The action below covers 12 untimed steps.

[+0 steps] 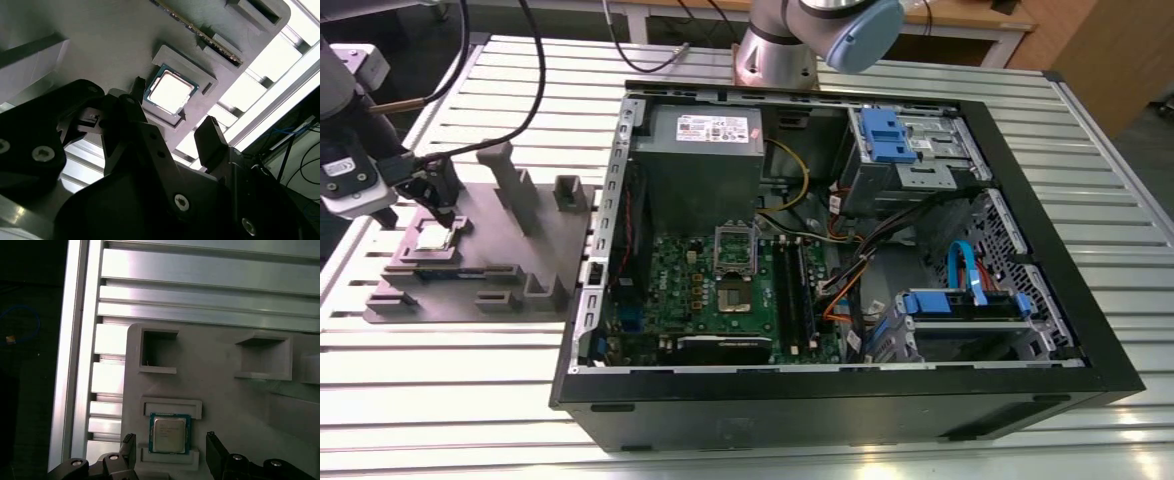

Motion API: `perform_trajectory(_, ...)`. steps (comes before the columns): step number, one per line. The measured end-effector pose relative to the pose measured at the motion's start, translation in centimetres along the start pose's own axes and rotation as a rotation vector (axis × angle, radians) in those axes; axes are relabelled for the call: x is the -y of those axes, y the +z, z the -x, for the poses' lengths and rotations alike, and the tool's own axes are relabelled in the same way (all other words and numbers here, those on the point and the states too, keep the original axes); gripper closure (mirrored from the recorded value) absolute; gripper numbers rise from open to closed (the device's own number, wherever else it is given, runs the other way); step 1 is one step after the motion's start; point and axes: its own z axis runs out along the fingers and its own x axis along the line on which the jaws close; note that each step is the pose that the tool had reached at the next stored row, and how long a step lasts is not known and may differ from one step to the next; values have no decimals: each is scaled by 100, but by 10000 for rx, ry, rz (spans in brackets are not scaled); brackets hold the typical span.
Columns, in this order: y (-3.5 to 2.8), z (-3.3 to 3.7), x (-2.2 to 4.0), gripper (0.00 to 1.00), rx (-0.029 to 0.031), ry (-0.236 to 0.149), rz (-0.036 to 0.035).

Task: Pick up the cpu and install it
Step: 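Pick up the cpu and move it towards the insertion slot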

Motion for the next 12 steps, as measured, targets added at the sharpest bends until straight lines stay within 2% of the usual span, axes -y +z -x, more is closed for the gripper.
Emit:
perform_trajectory(5, 22, 0, 1, 34, 1, 0, 1)
perform_trajectory(12, 95, -1, 4, 34, 0, 0, 1)
